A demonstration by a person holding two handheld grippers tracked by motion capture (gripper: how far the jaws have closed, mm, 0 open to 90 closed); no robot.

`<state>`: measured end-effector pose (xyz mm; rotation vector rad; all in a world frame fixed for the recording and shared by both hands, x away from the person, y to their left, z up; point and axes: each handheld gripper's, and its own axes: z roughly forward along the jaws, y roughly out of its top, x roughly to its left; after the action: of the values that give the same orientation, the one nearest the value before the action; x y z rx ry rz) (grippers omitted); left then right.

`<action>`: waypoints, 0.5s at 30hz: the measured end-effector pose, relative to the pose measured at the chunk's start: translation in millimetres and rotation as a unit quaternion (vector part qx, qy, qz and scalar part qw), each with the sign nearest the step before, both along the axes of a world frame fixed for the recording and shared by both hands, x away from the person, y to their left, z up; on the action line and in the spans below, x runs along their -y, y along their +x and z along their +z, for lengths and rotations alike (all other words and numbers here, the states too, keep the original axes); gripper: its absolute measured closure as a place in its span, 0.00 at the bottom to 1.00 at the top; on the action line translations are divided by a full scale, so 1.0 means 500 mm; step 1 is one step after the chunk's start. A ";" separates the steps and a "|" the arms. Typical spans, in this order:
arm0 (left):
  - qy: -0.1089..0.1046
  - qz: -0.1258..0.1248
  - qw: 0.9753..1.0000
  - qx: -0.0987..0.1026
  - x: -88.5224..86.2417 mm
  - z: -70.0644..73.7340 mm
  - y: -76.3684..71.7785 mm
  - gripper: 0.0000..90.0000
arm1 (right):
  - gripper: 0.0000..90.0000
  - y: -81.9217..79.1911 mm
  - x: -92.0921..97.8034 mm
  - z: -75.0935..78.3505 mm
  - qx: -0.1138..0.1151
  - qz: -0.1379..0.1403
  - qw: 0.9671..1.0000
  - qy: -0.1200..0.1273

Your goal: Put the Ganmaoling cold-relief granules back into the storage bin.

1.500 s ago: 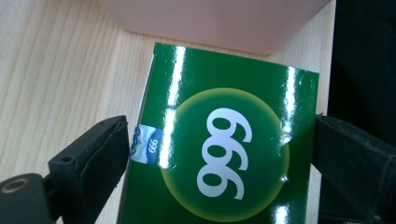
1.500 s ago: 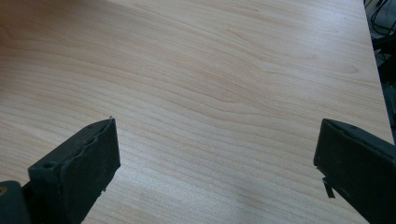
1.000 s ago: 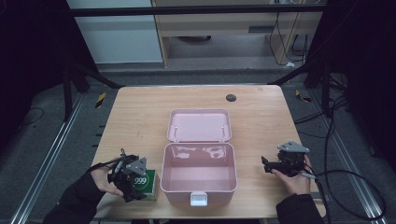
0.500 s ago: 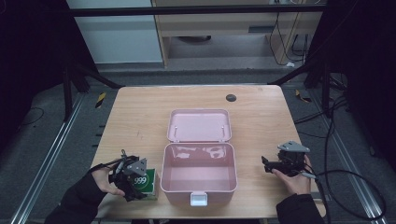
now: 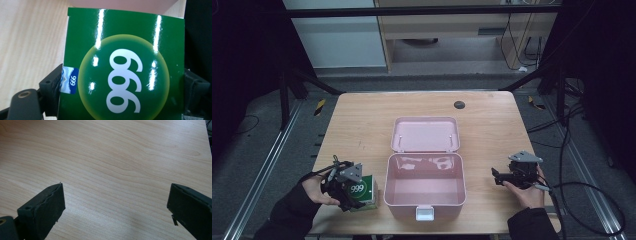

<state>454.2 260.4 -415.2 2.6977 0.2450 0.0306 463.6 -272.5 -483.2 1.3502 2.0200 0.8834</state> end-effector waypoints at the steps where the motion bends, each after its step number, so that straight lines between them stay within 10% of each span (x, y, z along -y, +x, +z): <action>1: 0.000 0.002 1.000 0.000 -0.001 0.008 -0.001 0.15 | 0.02 0.000 0.000 0.000 0.000 0.000 1.000 0.000; 15: -0.009 0.019 1.000 0.008 -0.005 0.088 -0.003 0.15 | 0.02 0.000 -0.003 -0.003 -0.005 0.001 1.000 -0.004</action>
<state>452.9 262.8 -371.1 2.6732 0.2897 0.0609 463.9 -271.2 -484.8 1.3517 2.0310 0.8706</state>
